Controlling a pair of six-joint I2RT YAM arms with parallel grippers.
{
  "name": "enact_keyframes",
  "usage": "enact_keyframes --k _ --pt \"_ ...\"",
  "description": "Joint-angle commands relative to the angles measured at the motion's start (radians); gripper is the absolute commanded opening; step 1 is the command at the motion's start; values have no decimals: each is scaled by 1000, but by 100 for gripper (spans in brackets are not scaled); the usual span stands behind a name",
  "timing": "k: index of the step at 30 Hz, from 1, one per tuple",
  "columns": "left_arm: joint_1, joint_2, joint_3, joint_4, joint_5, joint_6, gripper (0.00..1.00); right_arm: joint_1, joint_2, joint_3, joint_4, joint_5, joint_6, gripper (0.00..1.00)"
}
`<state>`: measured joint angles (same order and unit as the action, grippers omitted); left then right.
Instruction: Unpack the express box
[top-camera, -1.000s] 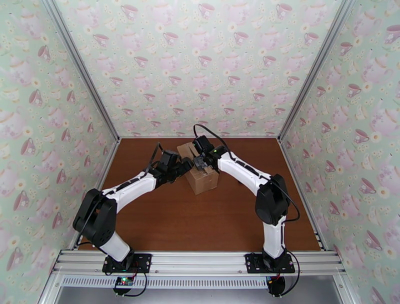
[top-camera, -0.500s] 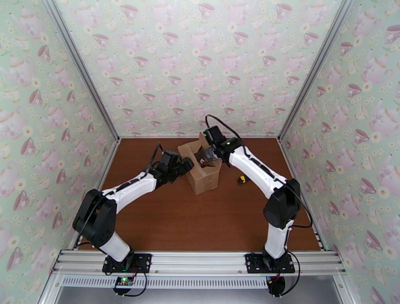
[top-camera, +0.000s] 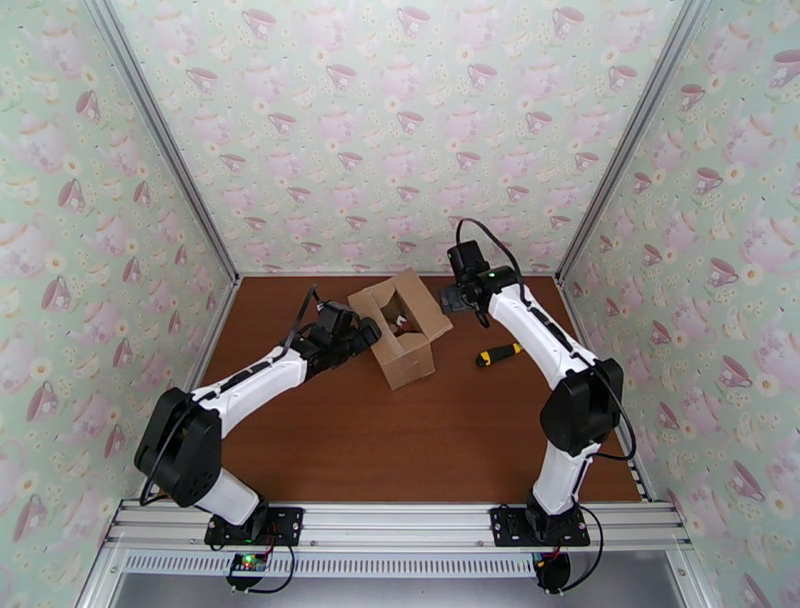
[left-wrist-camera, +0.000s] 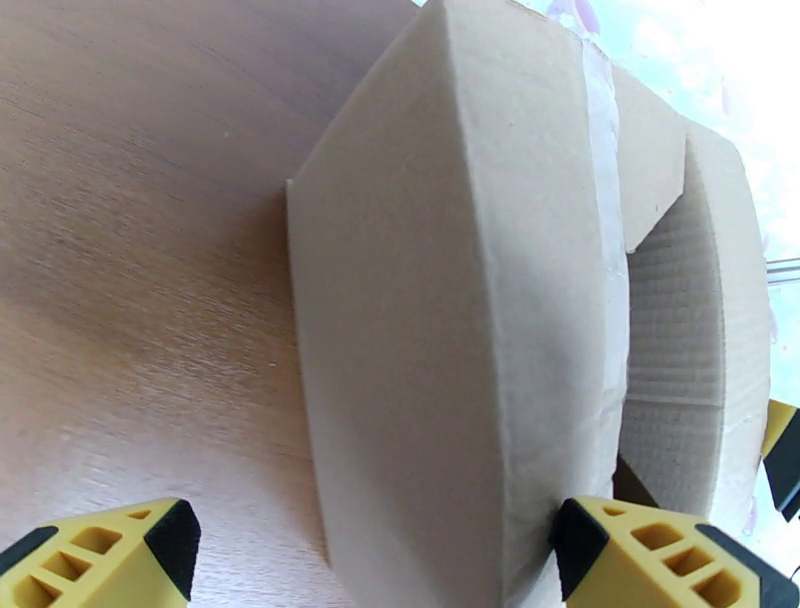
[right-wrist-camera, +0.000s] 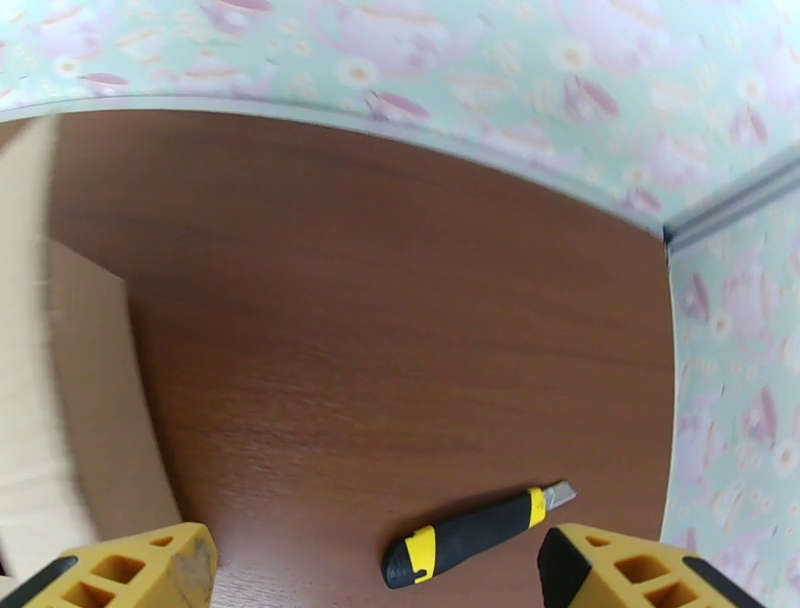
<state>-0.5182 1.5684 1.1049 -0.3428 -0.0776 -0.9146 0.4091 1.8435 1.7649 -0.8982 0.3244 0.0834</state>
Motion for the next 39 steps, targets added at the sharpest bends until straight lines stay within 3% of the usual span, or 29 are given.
enact_keyframes --k 1,20,28,39 --pt "-11 11 -4 -207 -56 57 99 14 -20 -63 21 -90 43 89" --pt "-88 98 424 -422 -90 219 100 14 -85 -213 91 -161 87 89" --pt "-121 266 629 -652 -222 318 100 14 -107 -242 111 -171 98 89" --pt "-123 221 622 -723 -332 324 100 14 -124 -239 110 -176 93 89"
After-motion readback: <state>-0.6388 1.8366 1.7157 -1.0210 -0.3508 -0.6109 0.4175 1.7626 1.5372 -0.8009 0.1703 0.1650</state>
